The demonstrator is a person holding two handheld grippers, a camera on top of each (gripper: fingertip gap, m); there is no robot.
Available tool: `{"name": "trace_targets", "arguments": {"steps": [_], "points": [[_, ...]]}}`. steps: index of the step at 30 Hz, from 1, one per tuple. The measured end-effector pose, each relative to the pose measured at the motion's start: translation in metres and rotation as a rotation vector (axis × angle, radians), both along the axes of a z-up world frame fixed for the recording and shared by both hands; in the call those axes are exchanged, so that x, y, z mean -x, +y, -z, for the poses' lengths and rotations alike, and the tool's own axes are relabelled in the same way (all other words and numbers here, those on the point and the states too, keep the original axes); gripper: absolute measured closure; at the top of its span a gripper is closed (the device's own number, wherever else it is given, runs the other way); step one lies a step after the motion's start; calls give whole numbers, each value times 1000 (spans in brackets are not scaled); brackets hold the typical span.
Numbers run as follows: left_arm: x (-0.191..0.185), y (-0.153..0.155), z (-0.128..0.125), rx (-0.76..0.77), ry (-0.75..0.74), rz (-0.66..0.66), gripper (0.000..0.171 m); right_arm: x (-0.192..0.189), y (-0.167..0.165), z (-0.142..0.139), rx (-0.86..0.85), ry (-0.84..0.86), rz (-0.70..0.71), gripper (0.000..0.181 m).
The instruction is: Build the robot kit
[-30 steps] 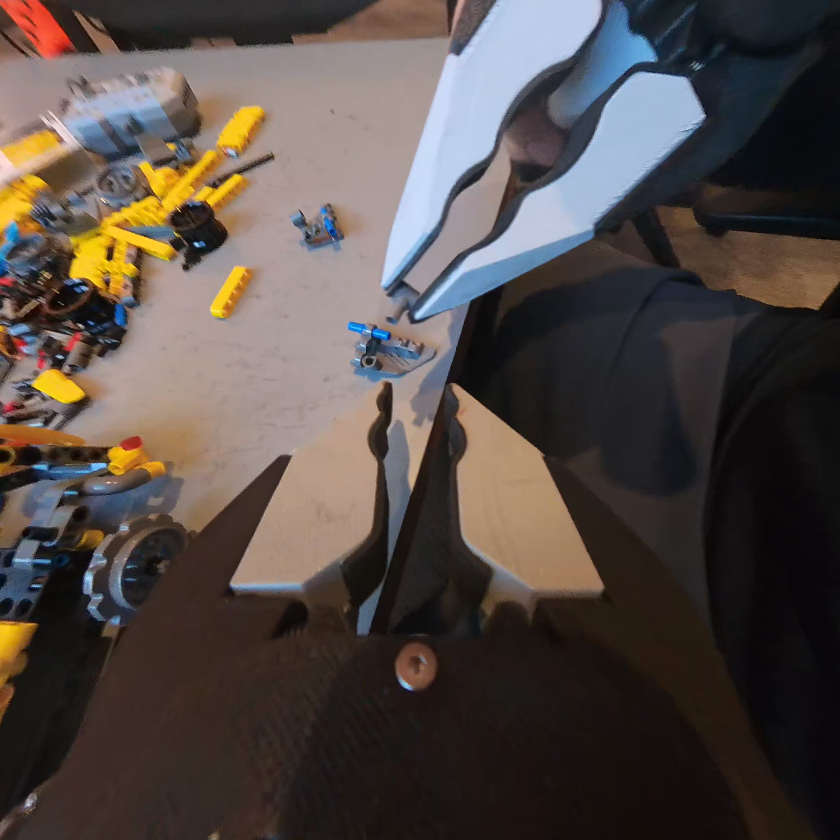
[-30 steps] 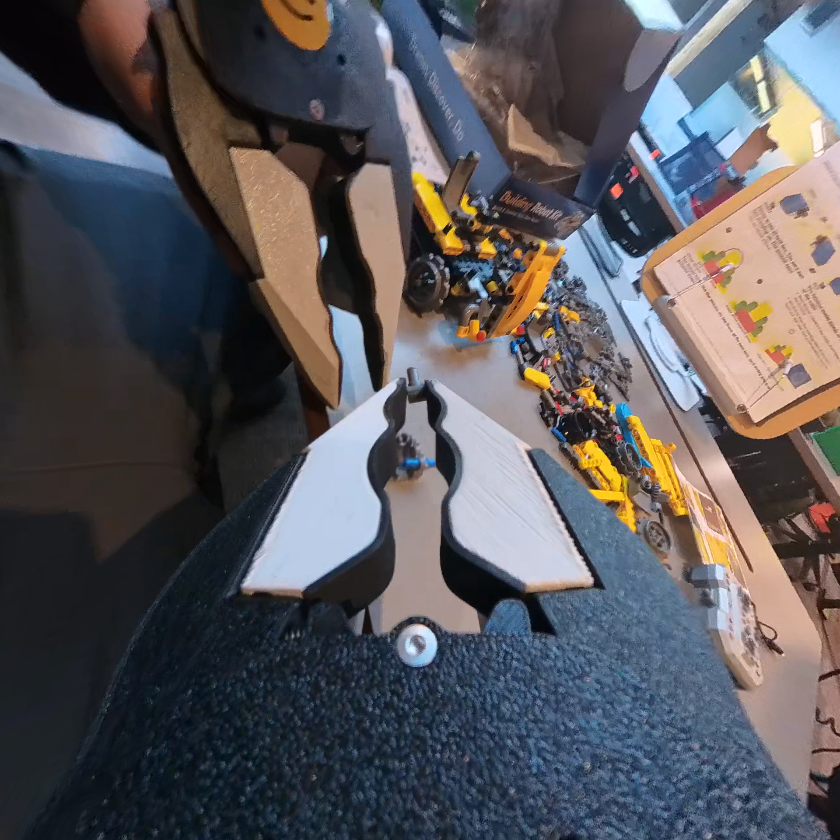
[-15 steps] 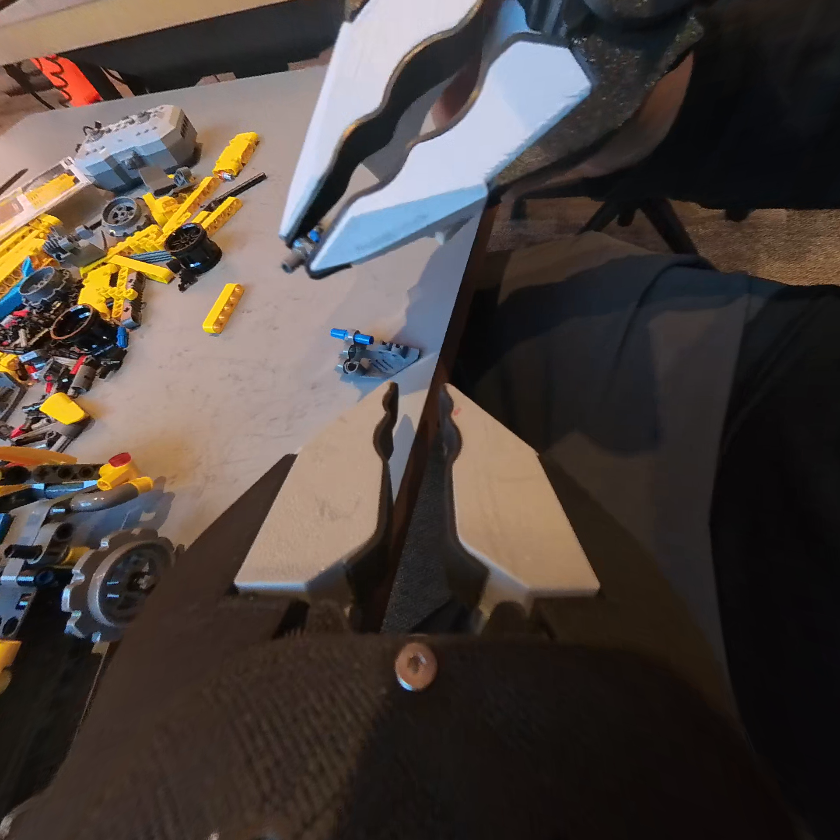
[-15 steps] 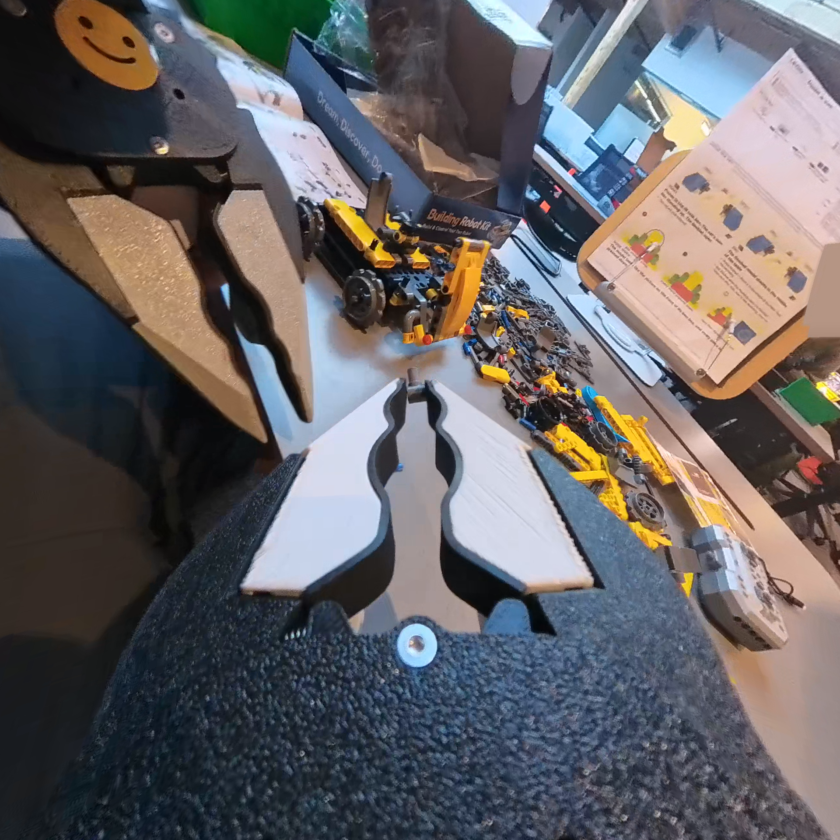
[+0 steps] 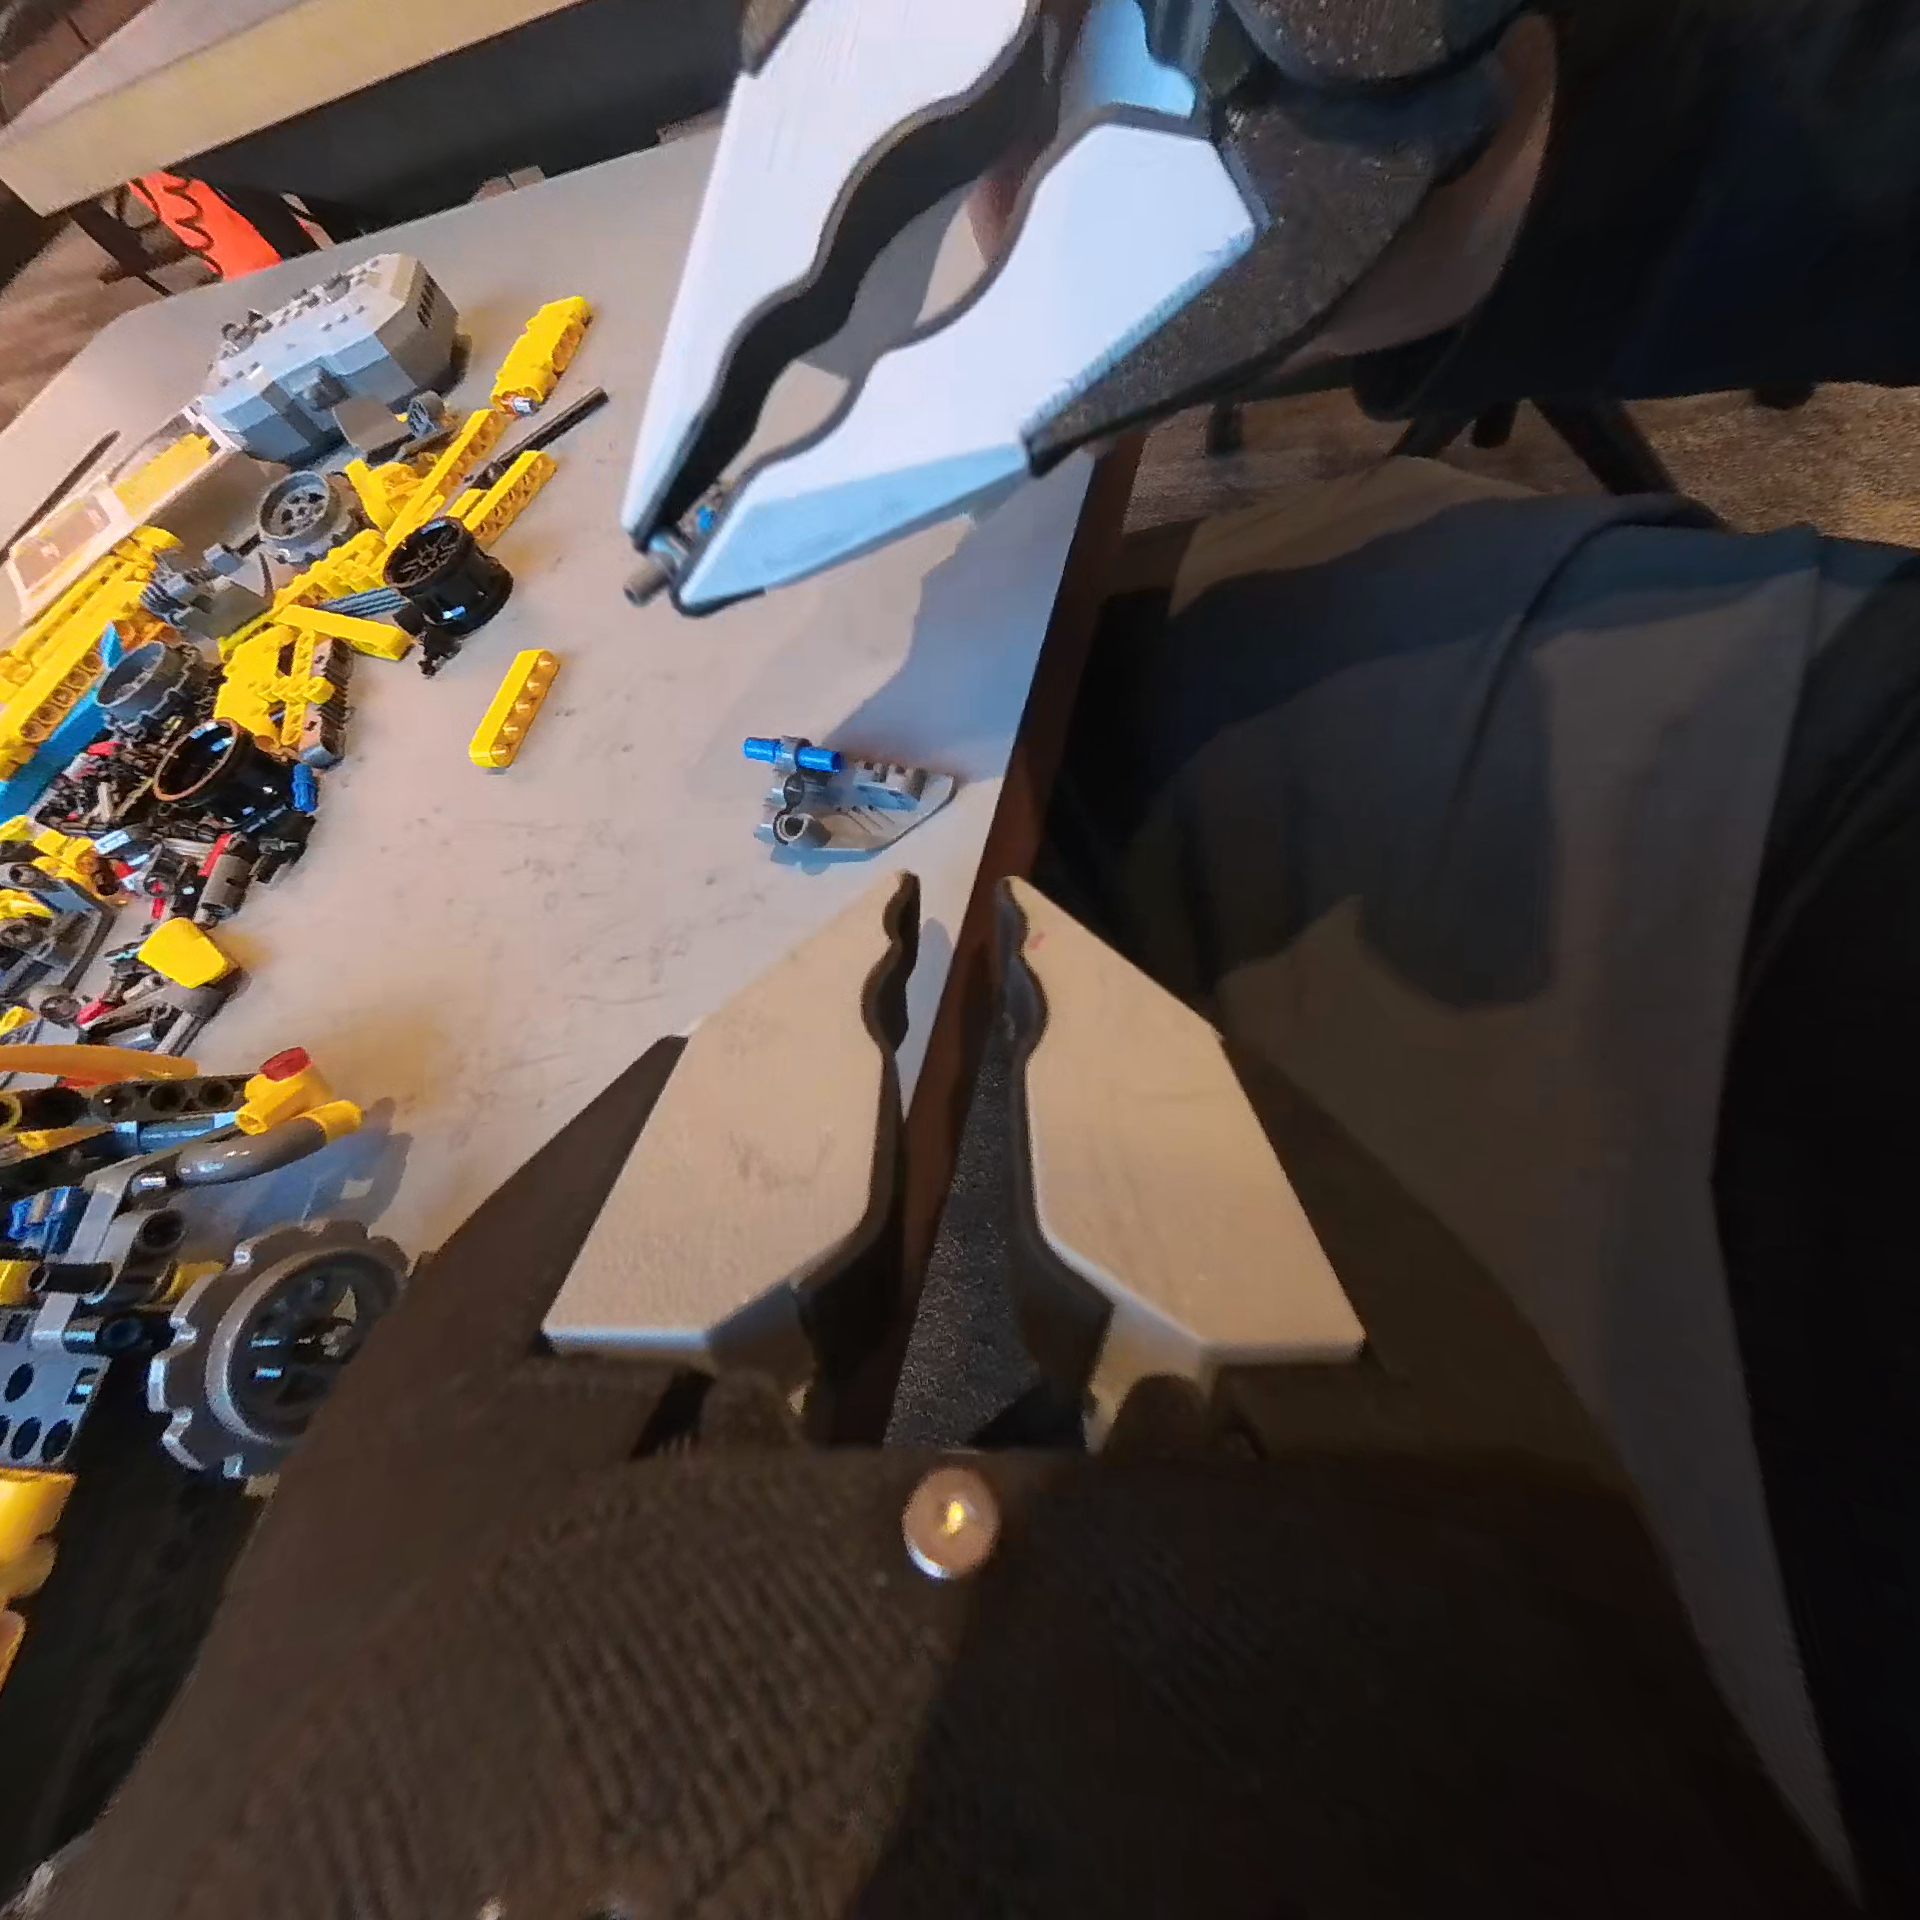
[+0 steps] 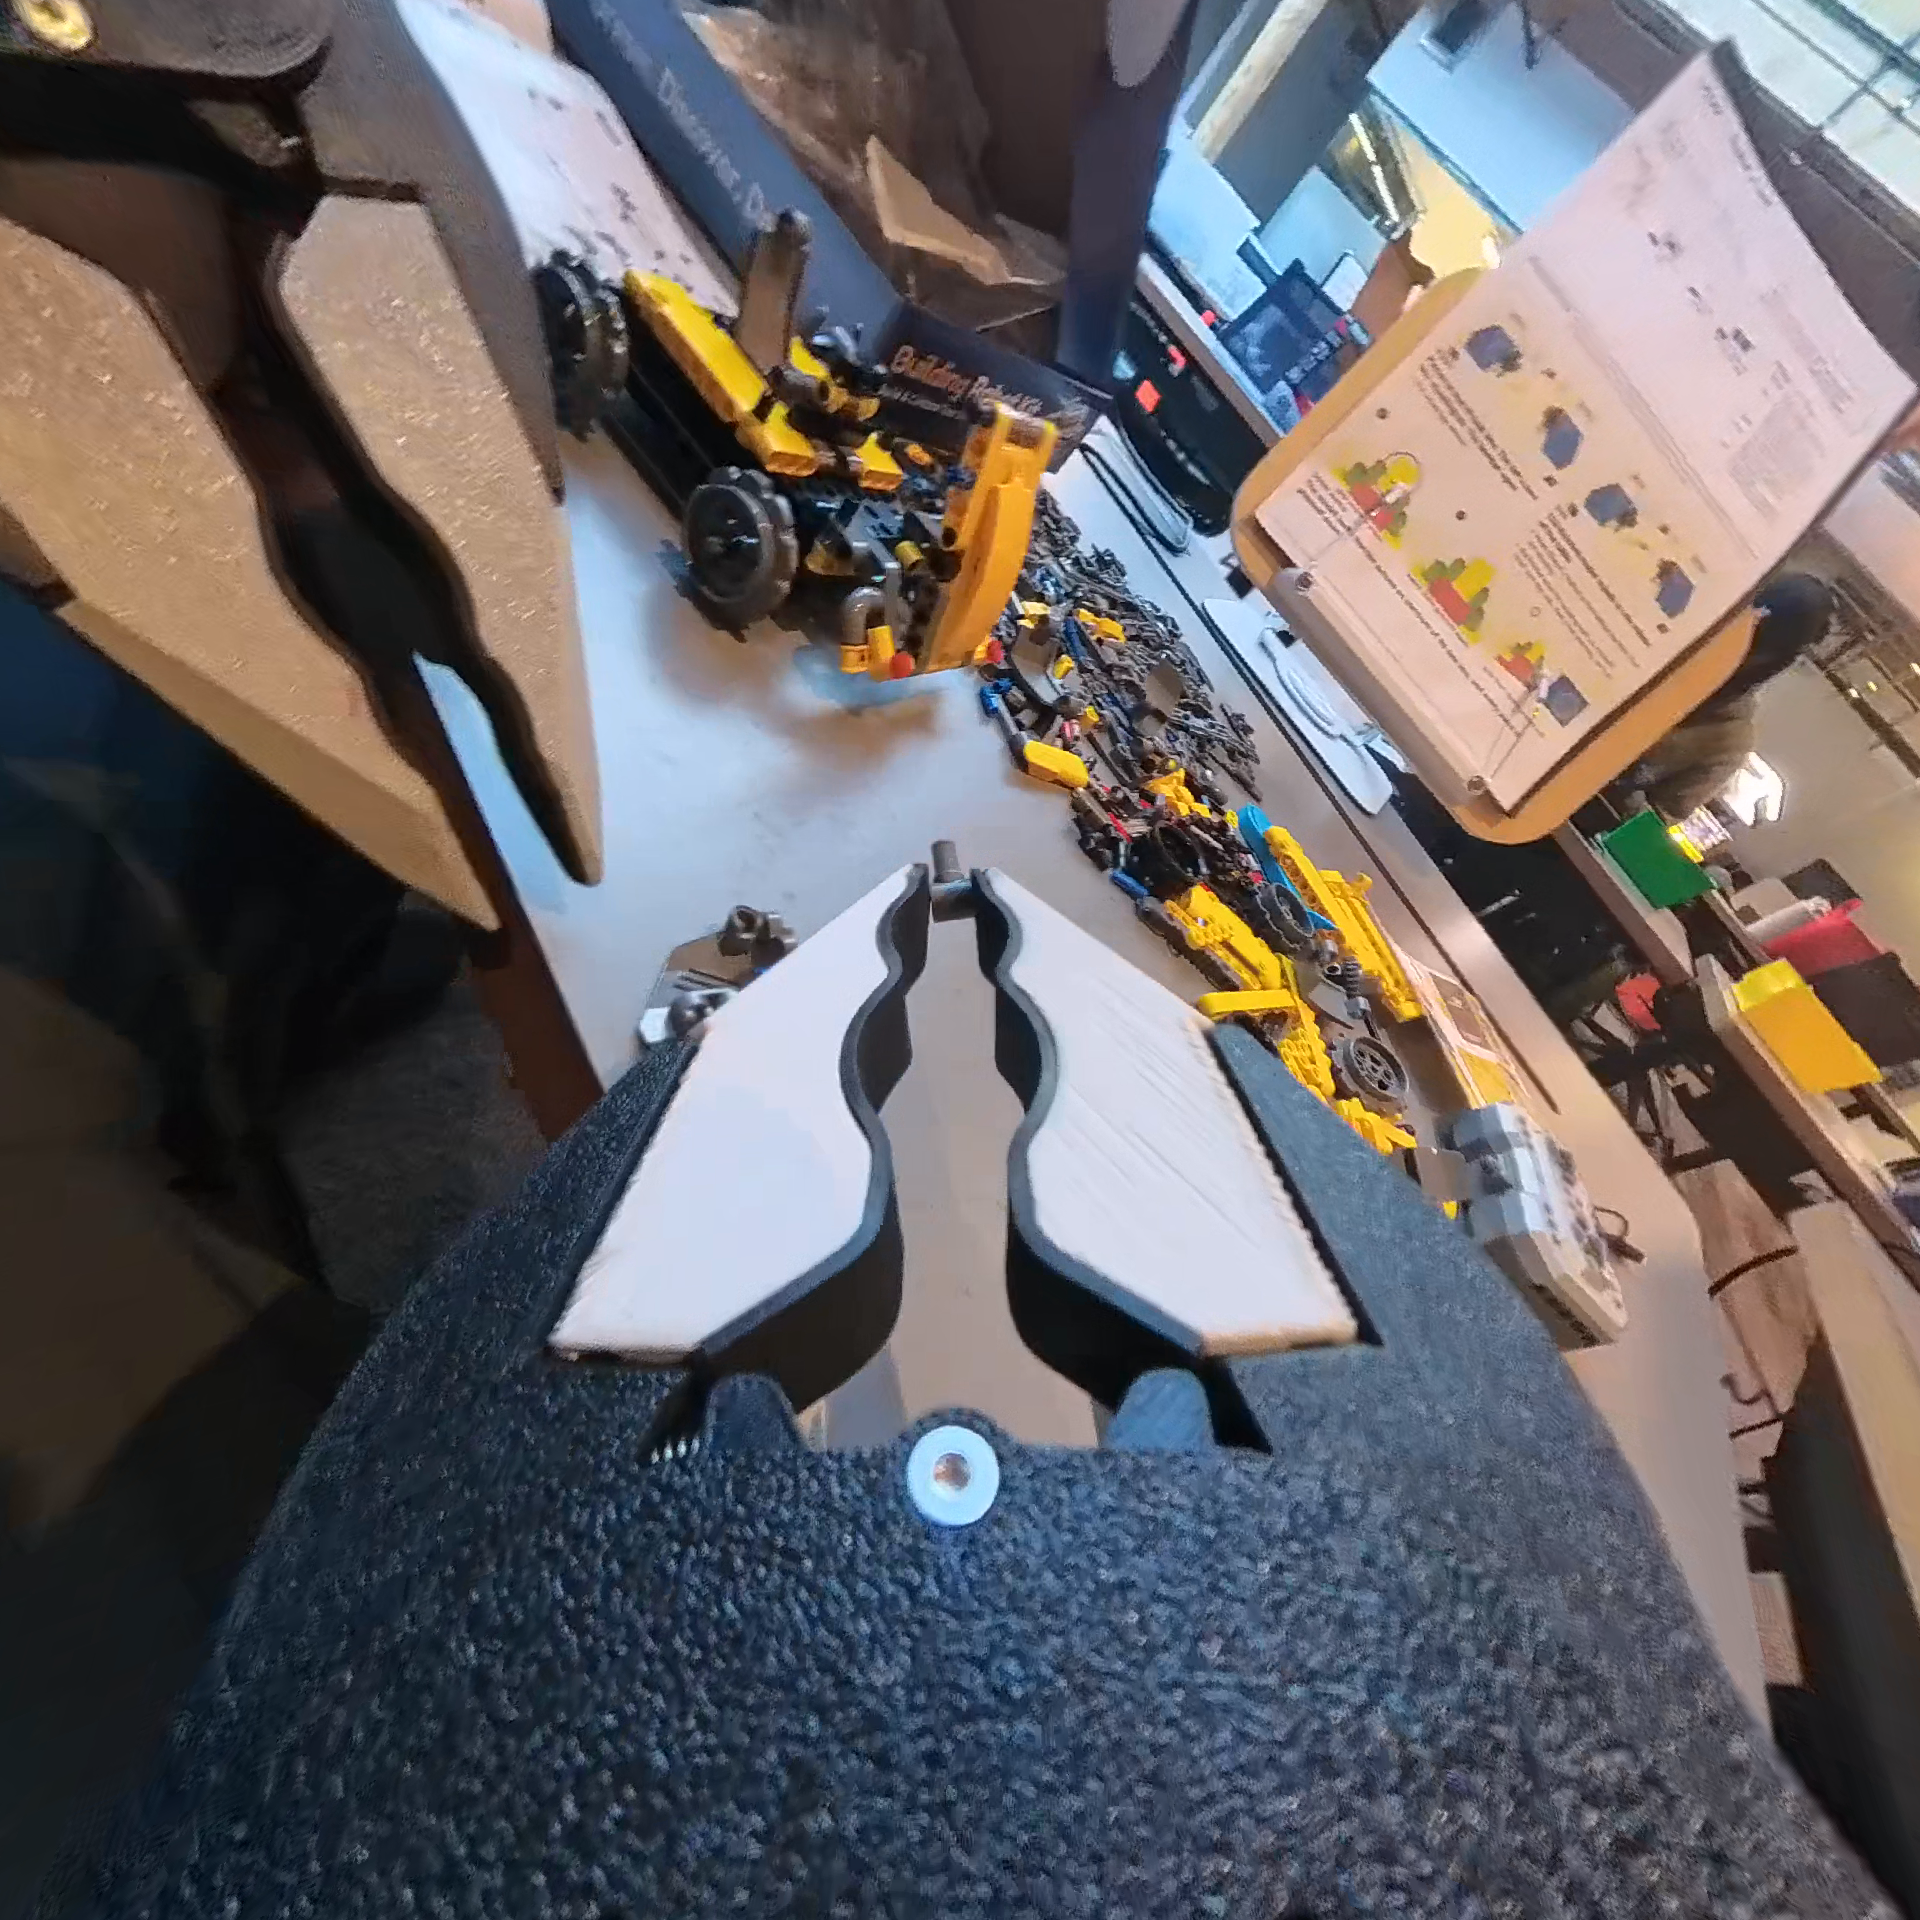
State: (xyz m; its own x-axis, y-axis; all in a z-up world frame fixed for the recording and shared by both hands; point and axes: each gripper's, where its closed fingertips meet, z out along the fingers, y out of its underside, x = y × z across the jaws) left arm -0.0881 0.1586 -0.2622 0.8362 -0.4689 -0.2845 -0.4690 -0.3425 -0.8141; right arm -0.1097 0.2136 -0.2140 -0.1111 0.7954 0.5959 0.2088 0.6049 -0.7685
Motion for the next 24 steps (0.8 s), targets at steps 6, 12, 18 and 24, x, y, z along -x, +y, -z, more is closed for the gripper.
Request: {"name": "trace_targets", "arguments": {"steps": [6,12,18,24], "points": [[3,0,-1,-3,-11,-5,159,1,0,0,19,-6,-4,173],[1,0,-1,-5,-8,-3,159,-1,1,-5,98,11,-25,173],[-1,1,0,-10,5,1,160,-2,-3,-3,93,2,-48,173],[3,1,-3,-18,-7,-12,160,-3,-6,-4,98,8,-71,173]]}}
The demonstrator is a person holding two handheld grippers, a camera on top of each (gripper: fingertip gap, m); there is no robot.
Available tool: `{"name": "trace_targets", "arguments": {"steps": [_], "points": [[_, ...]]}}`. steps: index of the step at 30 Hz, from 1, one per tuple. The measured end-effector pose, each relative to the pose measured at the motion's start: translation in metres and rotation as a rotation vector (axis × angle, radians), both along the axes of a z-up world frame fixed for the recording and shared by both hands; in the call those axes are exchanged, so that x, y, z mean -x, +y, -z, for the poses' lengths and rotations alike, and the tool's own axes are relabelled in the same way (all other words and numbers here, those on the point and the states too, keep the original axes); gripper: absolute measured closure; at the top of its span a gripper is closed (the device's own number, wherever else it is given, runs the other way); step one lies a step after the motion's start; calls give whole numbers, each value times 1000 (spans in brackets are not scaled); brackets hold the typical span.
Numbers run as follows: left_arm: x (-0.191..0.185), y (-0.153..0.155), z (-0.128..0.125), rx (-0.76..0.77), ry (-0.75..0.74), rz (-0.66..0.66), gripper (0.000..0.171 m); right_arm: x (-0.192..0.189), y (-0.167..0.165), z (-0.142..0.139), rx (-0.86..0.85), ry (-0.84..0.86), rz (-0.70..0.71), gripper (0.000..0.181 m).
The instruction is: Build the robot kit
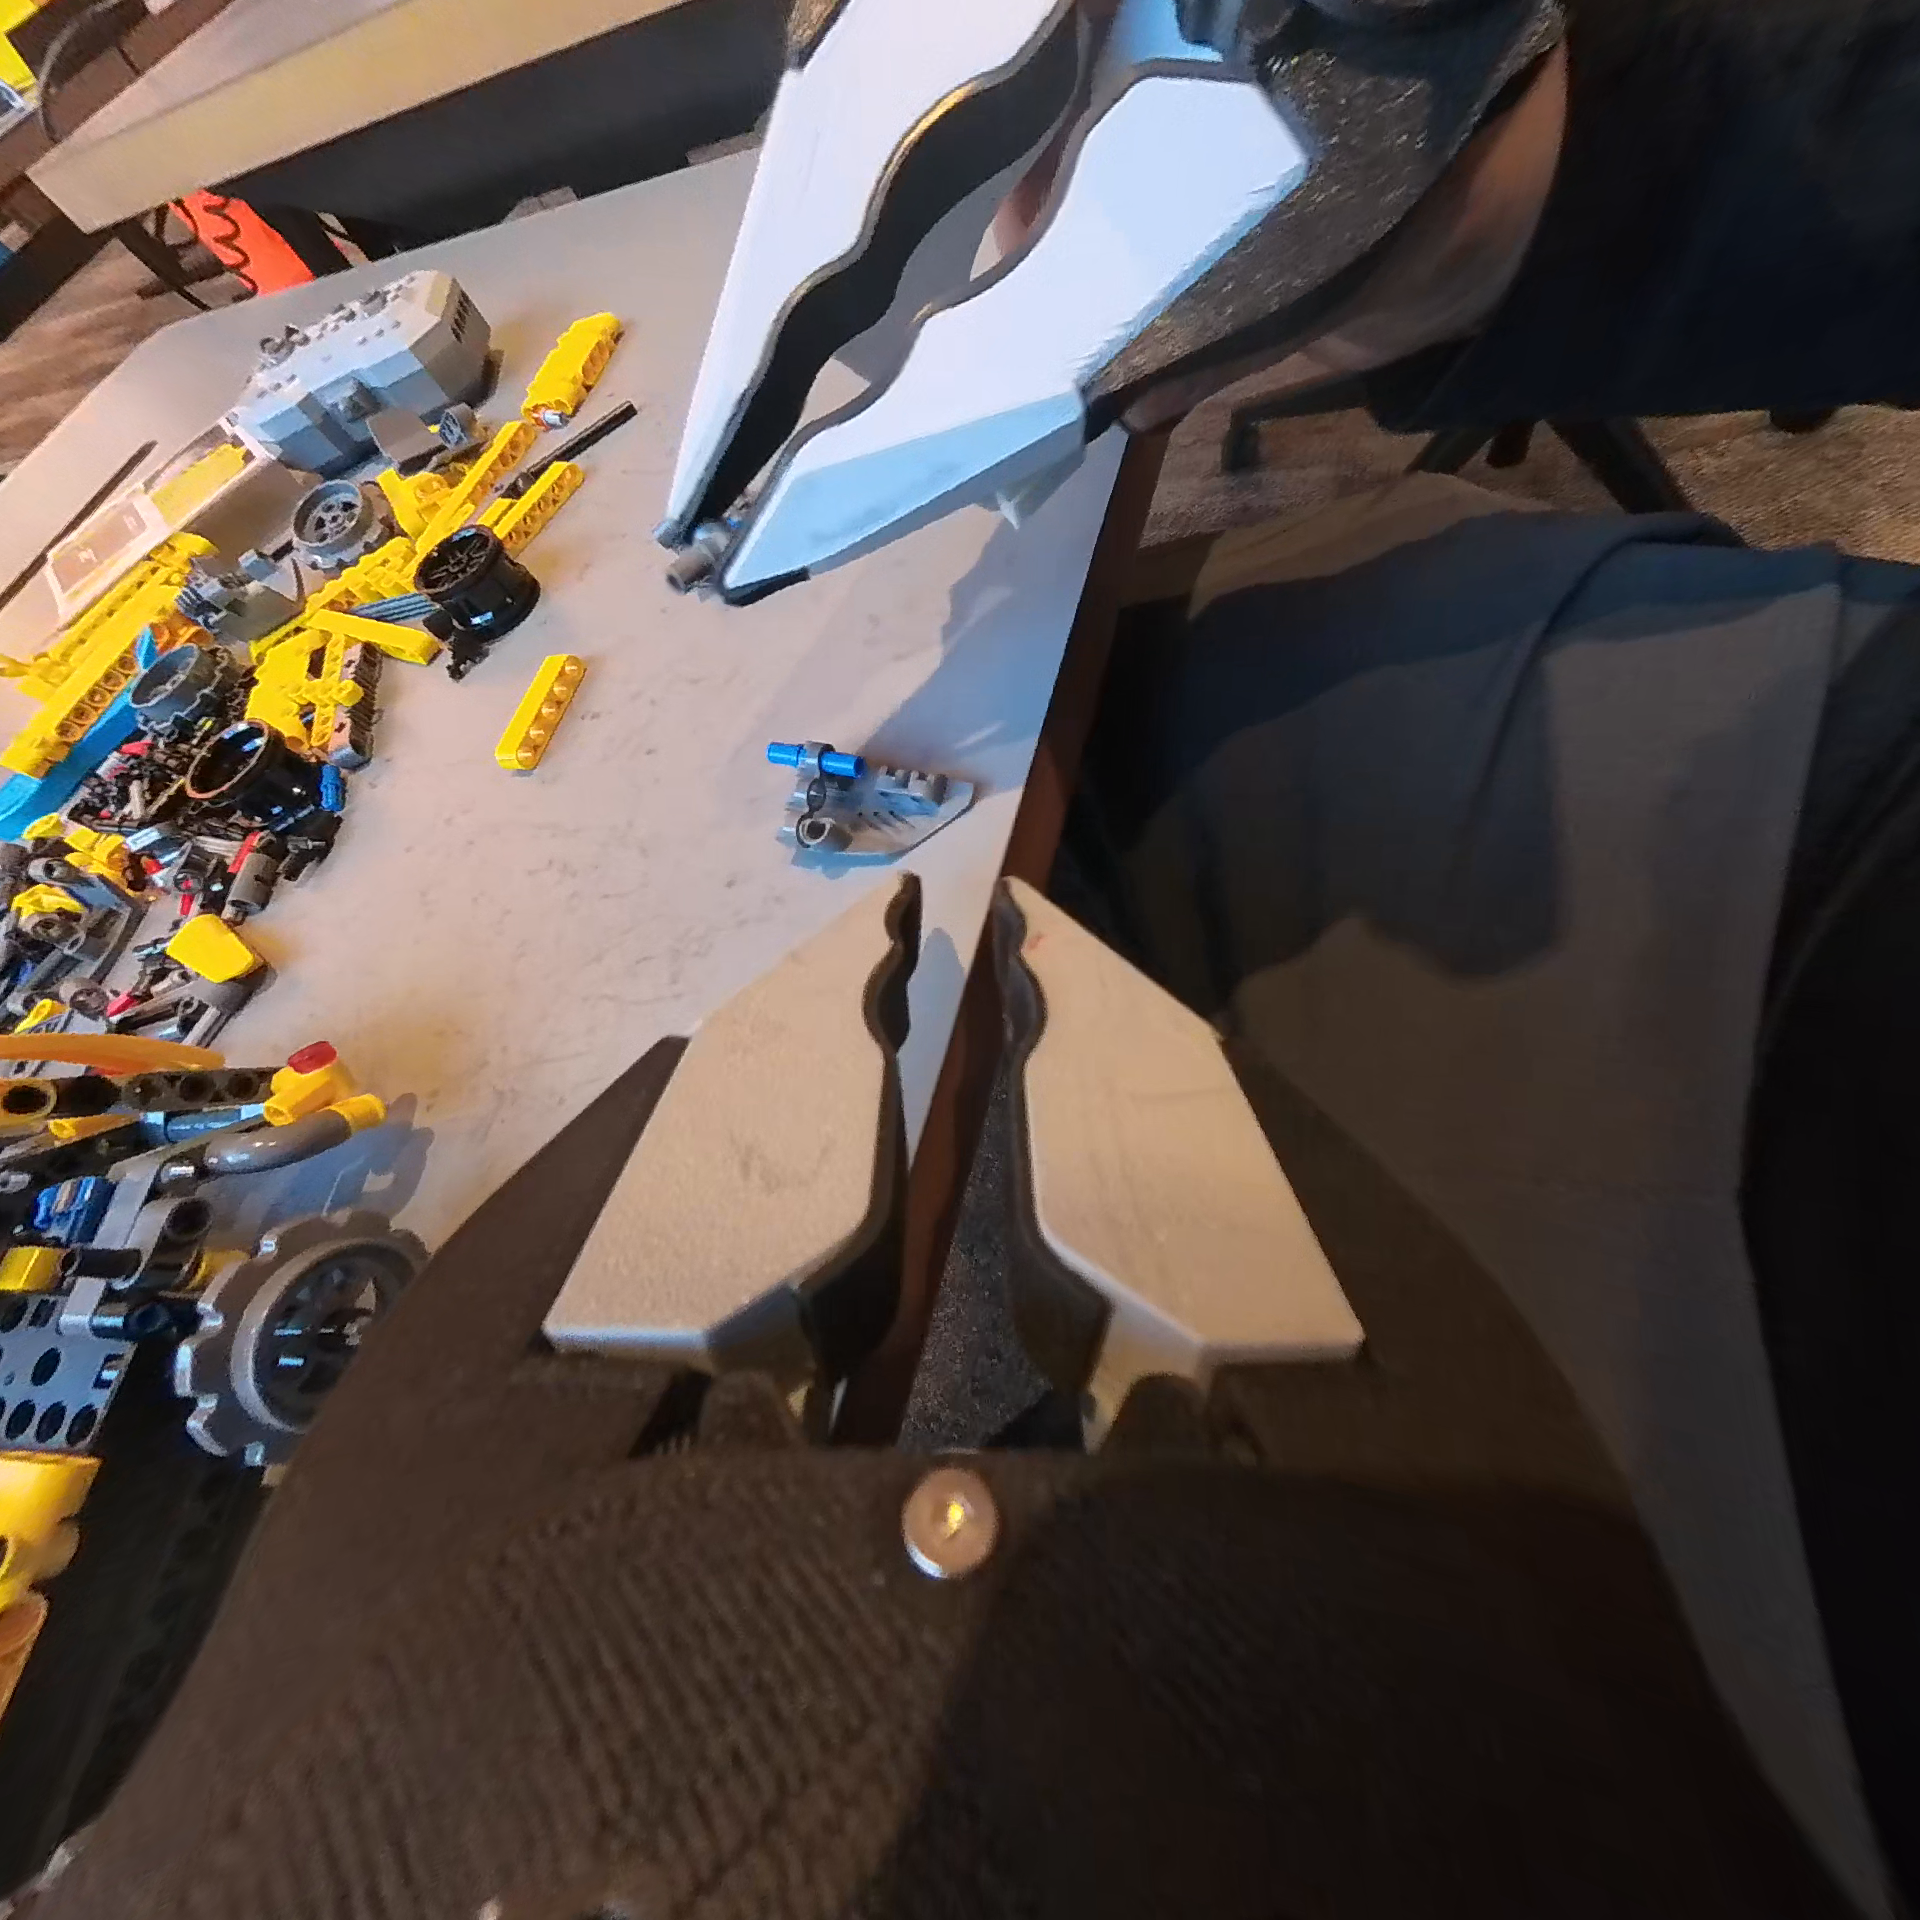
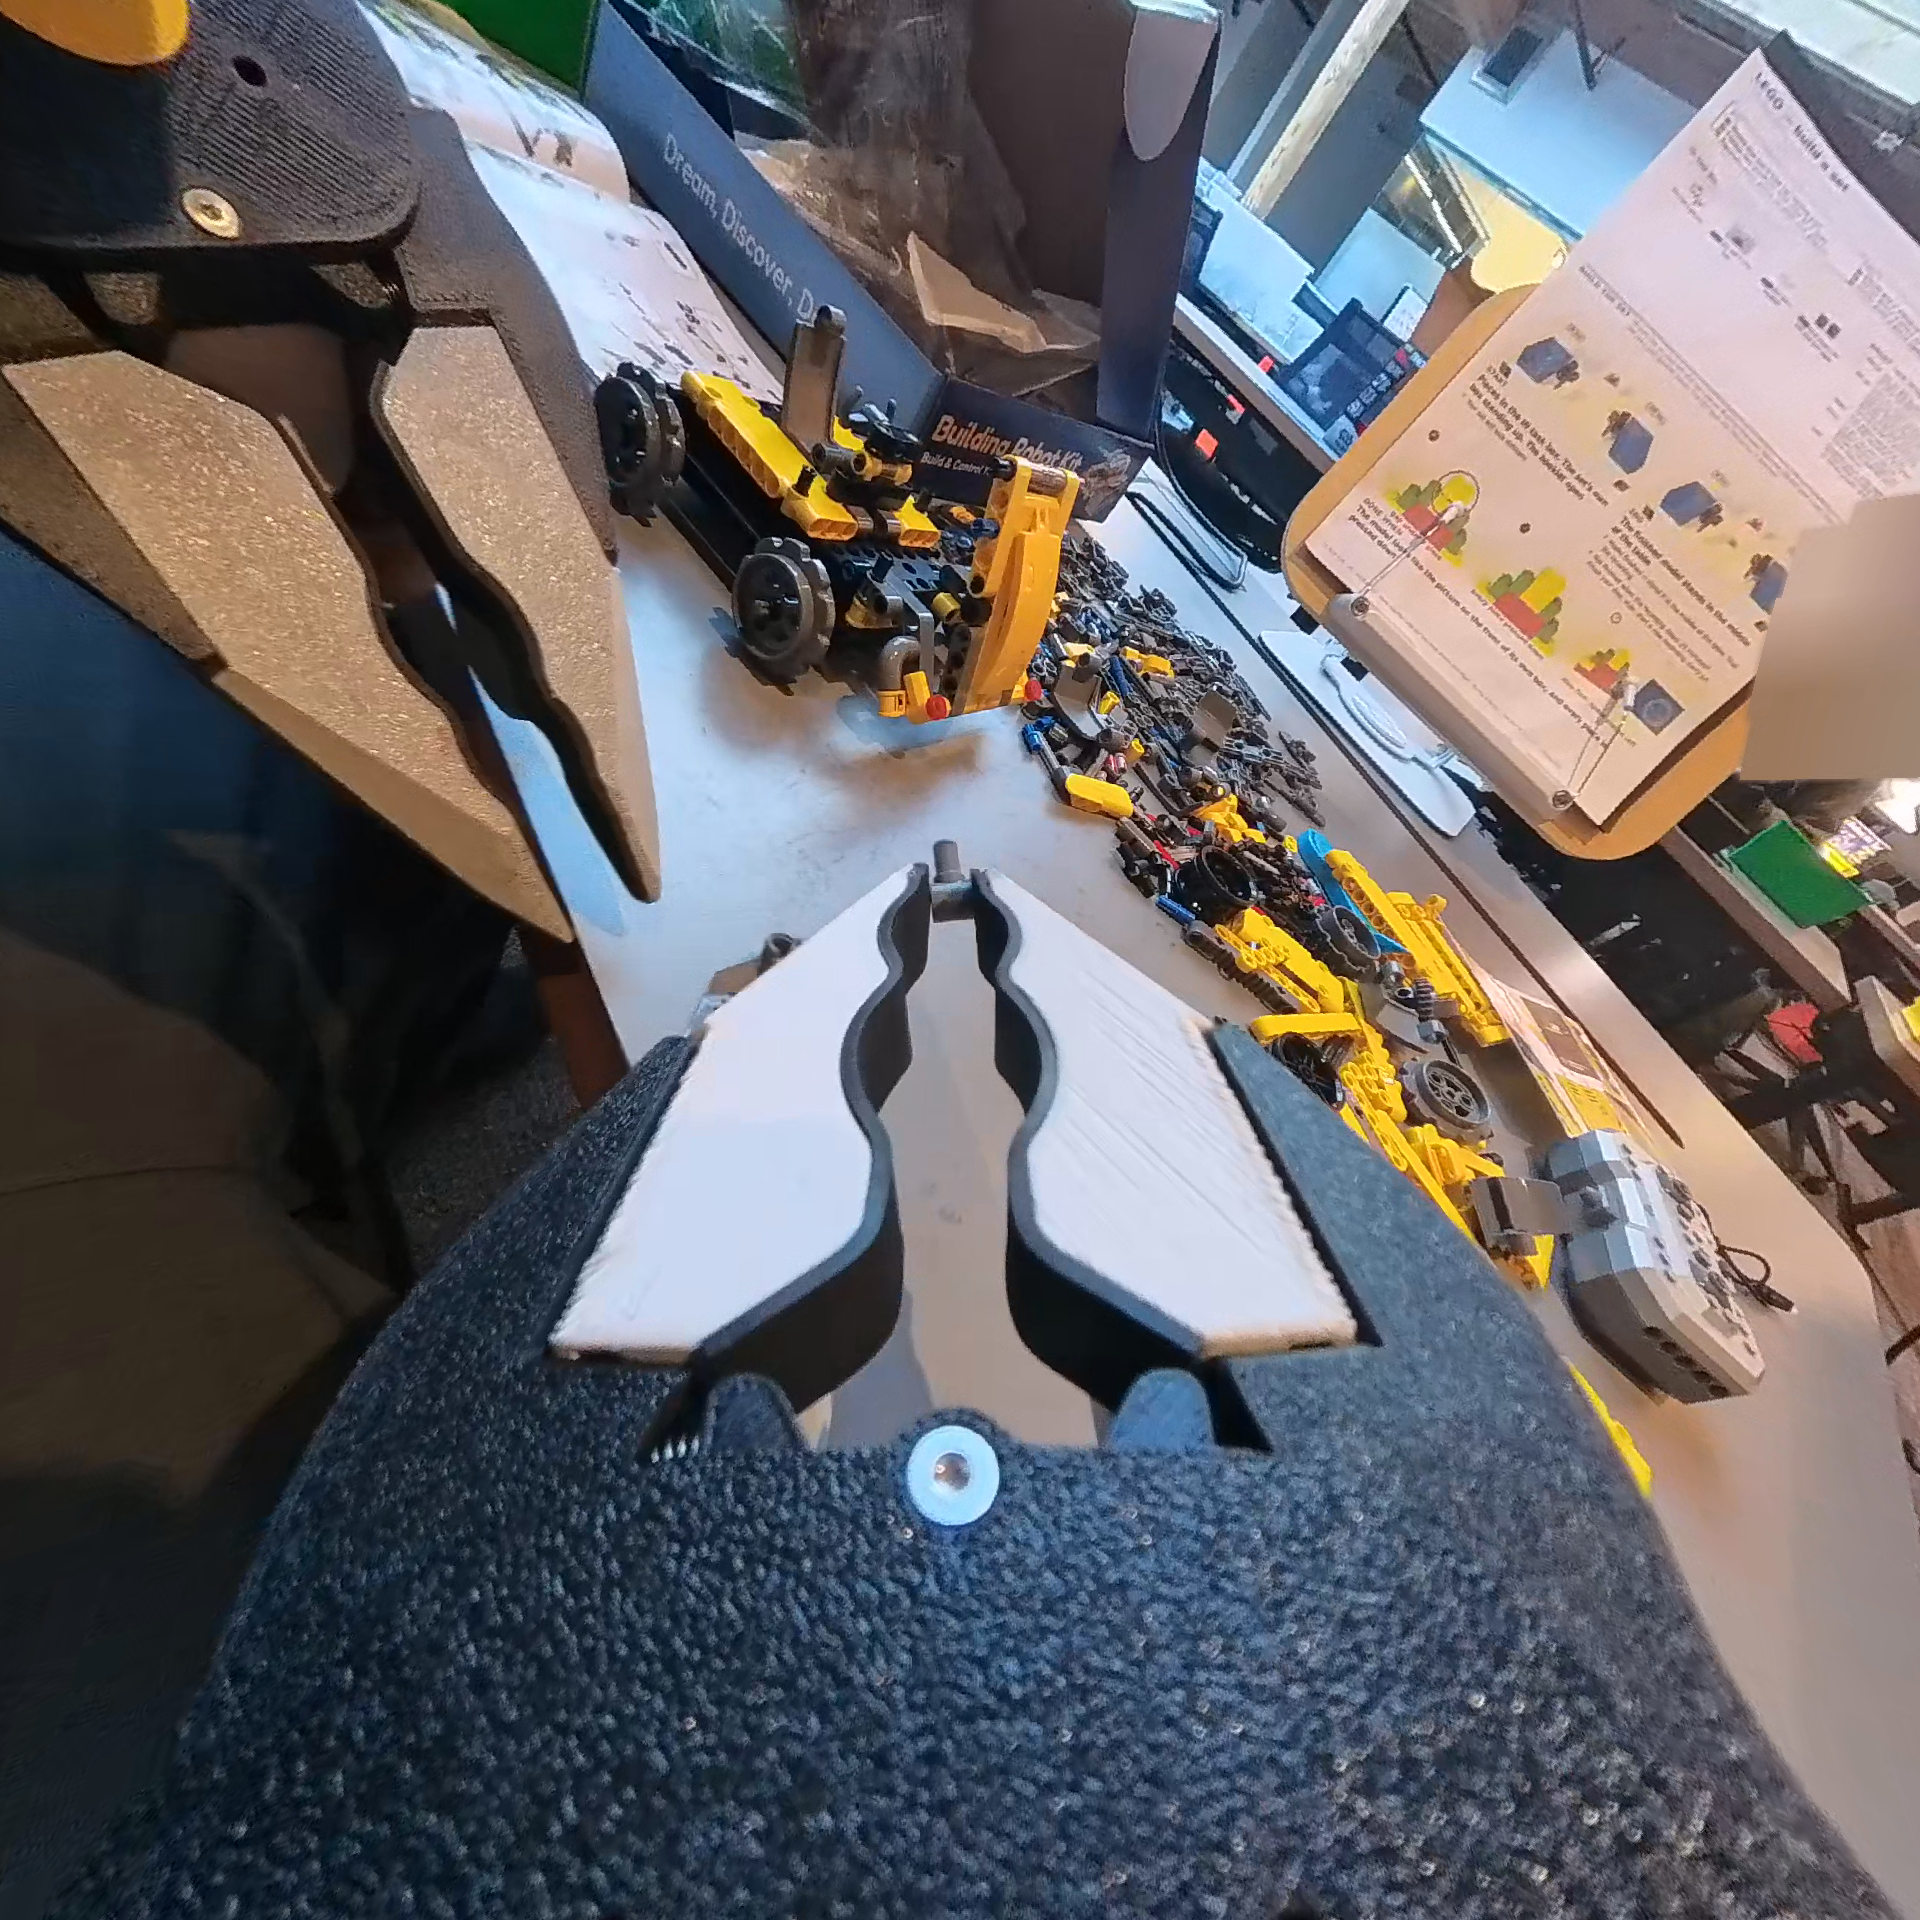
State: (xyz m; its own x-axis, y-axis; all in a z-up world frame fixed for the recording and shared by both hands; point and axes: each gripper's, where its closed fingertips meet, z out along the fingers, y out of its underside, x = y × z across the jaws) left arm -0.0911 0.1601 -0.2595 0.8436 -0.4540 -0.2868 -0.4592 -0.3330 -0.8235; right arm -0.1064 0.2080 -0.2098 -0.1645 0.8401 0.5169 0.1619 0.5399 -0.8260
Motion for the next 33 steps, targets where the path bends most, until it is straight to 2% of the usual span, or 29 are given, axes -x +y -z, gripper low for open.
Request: {"name": "trace_targets", "arguments": {"steps": [2,5,8,11,17,27,33], "points": [[2,-1,3,13,10,3,160,-1,-7,-2,15,4,-30,173],[-1,-5,9,63,-3,42,152,-4,-34,-9,40,-12,-138,173],[-2,-6,4,70,-73,52,153,-8,-59,-21,66,-24,-250,173],[1,-4,-8,45,-154,44,153,-15,-69,-30,116,-39,-316,173],[1,-8,-24,42,-342,76,154,-21,-67,-20,78,-88,-308,173],[-31,-30,-47,170,-694,308,156,-35,-71,-10,-44,-149,-302,173],[-29,-29,-52,194,-795,300,163,-36,-79,-5,-160,-180,-304,173]]}}
